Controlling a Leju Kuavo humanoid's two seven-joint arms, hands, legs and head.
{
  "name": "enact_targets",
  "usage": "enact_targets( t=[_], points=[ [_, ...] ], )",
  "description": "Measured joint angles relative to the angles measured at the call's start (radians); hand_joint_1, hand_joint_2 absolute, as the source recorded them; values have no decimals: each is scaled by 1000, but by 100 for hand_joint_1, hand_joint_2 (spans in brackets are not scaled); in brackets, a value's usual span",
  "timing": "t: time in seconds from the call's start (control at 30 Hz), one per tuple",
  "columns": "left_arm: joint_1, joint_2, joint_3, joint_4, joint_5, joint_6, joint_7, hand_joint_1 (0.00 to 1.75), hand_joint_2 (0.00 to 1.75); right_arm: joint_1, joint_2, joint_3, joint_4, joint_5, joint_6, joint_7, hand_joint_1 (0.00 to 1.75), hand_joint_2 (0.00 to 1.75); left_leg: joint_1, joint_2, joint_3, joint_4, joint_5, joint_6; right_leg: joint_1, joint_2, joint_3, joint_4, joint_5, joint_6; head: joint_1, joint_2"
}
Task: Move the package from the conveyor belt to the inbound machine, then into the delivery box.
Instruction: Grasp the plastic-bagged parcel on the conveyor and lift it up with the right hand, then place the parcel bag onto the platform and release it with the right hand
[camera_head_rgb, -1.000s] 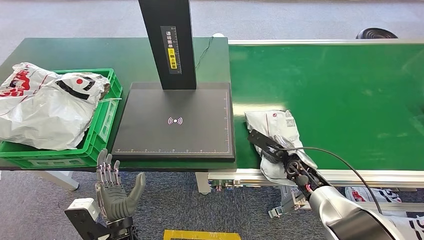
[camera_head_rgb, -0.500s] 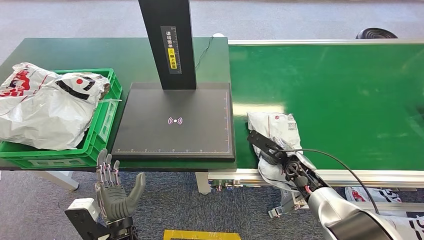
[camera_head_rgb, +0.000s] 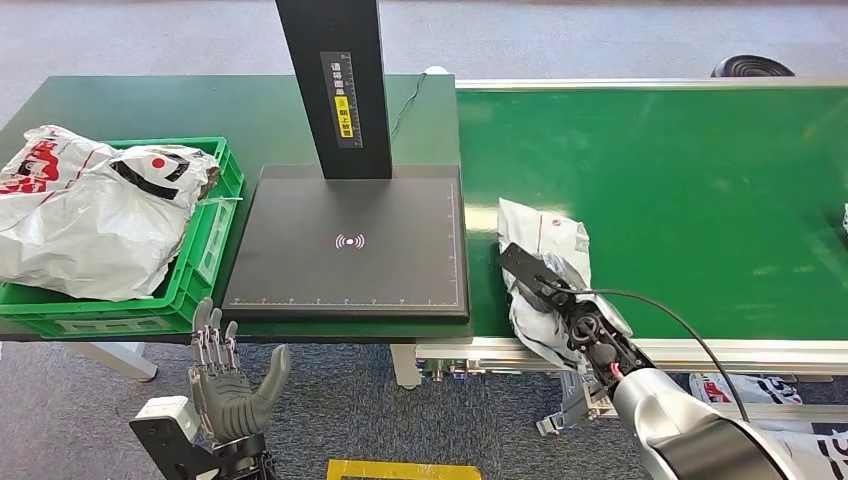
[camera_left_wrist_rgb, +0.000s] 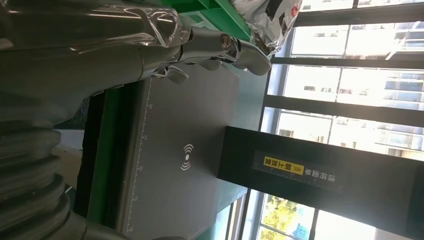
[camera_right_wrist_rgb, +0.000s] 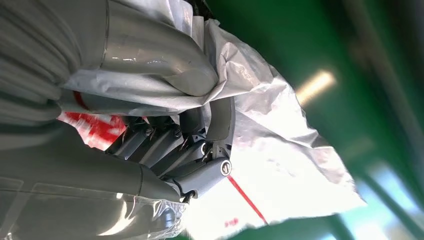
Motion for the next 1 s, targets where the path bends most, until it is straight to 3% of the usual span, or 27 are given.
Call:
enact_targets(
  t=[0.17,0.33,0.6,1.0],
  points=[
    [-5,0,-4,5,-2,4,0,0,175,-84,26,-68,-70,-63,-33,-158,175,175,0,0,1,0,1,0,0,0,0,0,0,0,0,0],
    [-12,1,-11,16,-2,0,0,0,175,-123,53,-125,-180,-94,-29,-226,175,175,0,0,1,0,1,0,0,0,0,0,0,0,0,0],
    [-22,3,-19,27,-1,-4,0,0,175,-118,67,-171,-319,-120,-6,-280,175,175,0,0,0,0,1,0,0,0,0,0,0,0,0,0],
    [-36,3,-19,40,2,-10,0,0,175,-53,93,-192,-577,-184,127,-293,175,175,0,0,1,0,1,0,0,0,0,0,0,0,0,0]
  ],
)
